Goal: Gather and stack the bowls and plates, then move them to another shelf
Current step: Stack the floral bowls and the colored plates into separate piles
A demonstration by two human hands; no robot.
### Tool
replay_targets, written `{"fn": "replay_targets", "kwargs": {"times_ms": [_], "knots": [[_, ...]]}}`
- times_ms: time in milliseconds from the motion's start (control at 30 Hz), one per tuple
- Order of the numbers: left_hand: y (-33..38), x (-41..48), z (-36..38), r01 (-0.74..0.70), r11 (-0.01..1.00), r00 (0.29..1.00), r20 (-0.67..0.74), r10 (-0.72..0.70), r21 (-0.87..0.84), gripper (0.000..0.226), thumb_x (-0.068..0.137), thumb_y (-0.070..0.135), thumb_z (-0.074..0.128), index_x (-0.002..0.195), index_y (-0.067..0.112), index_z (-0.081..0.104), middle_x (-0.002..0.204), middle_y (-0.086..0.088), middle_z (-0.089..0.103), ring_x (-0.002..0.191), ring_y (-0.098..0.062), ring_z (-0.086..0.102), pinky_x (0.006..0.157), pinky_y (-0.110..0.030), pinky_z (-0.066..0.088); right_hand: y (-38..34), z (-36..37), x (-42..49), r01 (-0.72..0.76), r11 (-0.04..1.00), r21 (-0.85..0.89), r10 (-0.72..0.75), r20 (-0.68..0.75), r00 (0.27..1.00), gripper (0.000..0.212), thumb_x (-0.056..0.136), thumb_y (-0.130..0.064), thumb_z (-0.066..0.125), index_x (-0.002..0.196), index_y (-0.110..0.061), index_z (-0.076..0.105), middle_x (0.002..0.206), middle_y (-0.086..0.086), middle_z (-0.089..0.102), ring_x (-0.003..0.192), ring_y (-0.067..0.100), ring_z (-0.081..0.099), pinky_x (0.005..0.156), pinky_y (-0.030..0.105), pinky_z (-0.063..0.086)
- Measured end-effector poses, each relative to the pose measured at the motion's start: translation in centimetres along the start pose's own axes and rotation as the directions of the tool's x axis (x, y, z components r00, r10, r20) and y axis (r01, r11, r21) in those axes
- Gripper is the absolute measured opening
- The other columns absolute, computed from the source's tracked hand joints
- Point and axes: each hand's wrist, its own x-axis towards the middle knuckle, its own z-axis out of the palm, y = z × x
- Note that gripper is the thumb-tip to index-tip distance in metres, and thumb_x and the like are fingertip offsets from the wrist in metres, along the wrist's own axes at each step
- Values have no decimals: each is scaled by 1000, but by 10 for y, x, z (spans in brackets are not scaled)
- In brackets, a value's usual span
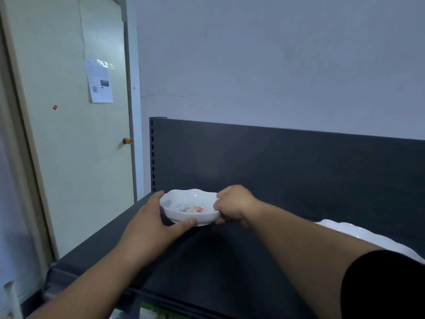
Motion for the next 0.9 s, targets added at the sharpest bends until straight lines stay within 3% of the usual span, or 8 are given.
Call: {"fn": "replay_targets", "kwargs": {"times_ms": [67,133,267,467,700,900], "knots": [[13,-4,0,-44,999,998,-44,43,-20,97,67,56,76,146,30,26,145,8,45,128,-15,47,96,-29,40,-3,-21,-9,-4,999,53,4,-12,1000,21,82,-5,46,95,-8,62,69,8,66,70,26,76,52,23,49],[32,-10,3,-92,995,994,-69,89,-42,97,67,56,75,146,31,24,146,9,44,133,-16,43,102,-33,37,-3,-46,-22,1,996,89,3,-38,999,27,85,-5,46,107,-1,60,76,10,66,61,22,73,44,19,42],[77,-27,15,-197,977,977,-99,189,-85,96,69,56,73,147,32,23,146,10,43,132,-14,42,100,-29,35,8,-101,-62,13,984,180,-5,-45,999,22,89,-7,47,108,-3,59,87,12,67,60,19,70,60,26,50],[144,-67,45,-304,943,953,-60,298,-134,95,71,57,71,147,35,20,147,14,41,134,-12,39,93,-21,30,52,-178,-106,16,971,239,7,-92,996,25,88,-10,52,110,-2,61,97,17,71,69,24,74,66,28,56],[196,-117,87,-343,925,938,-2,347,-161,94,71,58,70,147,39,18,148,13,37,134,-9,37,94,-19,30,105,-235,-154,-8,973,230,26,-74,997,4,90,-9,51,89,-10,55,82,12,66,65,23,72,61,26,55],[209,-146,113,-316,941,946,38,323,-123,98,69,54,74,147,37,18,146,13,39,129,-8,41,92,-17,31,136,-247,-168,-21,988,152,26,-28,999,7,88,-10,49,89,-10,55,82,11,61,62,18,70,72,29,53]]}}
